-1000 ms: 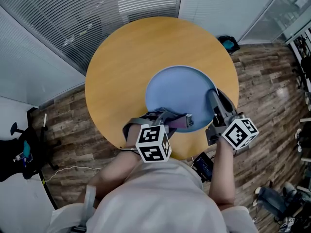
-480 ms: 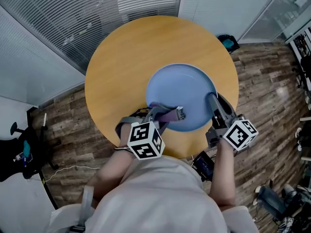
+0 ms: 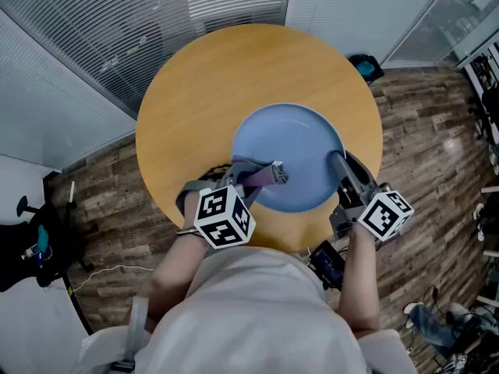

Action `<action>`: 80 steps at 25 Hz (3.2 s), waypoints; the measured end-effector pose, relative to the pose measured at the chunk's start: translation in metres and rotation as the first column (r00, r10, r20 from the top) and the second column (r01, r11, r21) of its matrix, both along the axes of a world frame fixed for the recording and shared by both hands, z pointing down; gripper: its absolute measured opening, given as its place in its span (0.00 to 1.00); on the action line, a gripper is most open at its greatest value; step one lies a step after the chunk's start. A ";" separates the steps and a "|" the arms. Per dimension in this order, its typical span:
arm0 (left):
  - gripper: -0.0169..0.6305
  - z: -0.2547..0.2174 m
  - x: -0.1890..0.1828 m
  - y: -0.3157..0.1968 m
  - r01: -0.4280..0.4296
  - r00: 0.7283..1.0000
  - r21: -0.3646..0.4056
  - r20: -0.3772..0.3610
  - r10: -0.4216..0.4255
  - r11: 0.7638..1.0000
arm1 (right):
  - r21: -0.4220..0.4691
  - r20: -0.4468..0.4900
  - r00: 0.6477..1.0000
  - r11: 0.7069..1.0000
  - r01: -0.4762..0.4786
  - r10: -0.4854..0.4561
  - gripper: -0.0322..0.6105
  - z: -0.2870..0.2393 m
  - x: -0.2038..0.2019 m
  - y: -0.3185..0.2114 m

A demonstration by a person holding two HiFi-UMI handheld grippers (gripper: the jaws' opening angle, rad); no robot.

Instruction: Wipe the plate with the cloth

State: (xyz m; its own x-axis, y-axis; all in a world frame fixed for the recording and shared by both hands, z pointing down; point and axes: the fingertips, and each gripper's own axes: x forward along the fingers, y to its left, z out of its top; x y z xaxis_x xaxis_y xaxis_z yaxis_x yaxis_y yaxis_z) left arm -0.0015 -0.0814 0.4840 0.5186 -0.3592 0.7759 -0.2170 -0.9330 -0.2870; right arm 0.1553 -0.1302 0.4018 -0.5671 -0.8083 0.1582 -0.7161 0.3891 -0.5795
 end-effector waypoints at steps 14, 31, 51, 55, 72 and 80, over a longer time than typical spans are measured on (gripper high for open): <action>0.15 -0.003 -0.022 -0.019 0.045 0.999 0.046 0.017 -0.046 0.998 | -0.054 0.021 0.998 0.997 0.060 -0.059 0.17 0.014 -0.013 0.009; 0.15 -0.014 -0.039 -0.043 0.097 0.995 0.117 0.014 -0.099 0.988 | -0.087 0.029 0.994 0.990 0.111 -0.109 0.18 0.021 -0.029 0.014; 0.15 -0.027 -0.036 -0.060 0.117 0.993 0.155 0.009 -0.120 0.981 | -0.123 0.044 0.985 0.977 0.172 -0.168 0.18 0.028 -0.046 0.016; 0.15 -0.027 -0.032 -0.056 0.108 0.994 0.155 0.004 -0.110 0.982 | -0.117 0.057 0.987 0.980 0.158 -0.152 0.18 0.027 -0.045 0.016; 0.15 -0.033 -0.010 -0.038 0.030 1.000 0.157 -0.011 -0.029 0.987 | -0.095 0.114 0.989 0.990 0.106 -0.094 0.19 0.018 -0.039 0.011; 0.15 -0.035 0.002 -0.029 -0.013 1.000 0.154 -0.013 0.015 0.988 | -0.077 0.153 0.986 0.994 0.079 -0.066 0.19 0.011 -0.031 0.005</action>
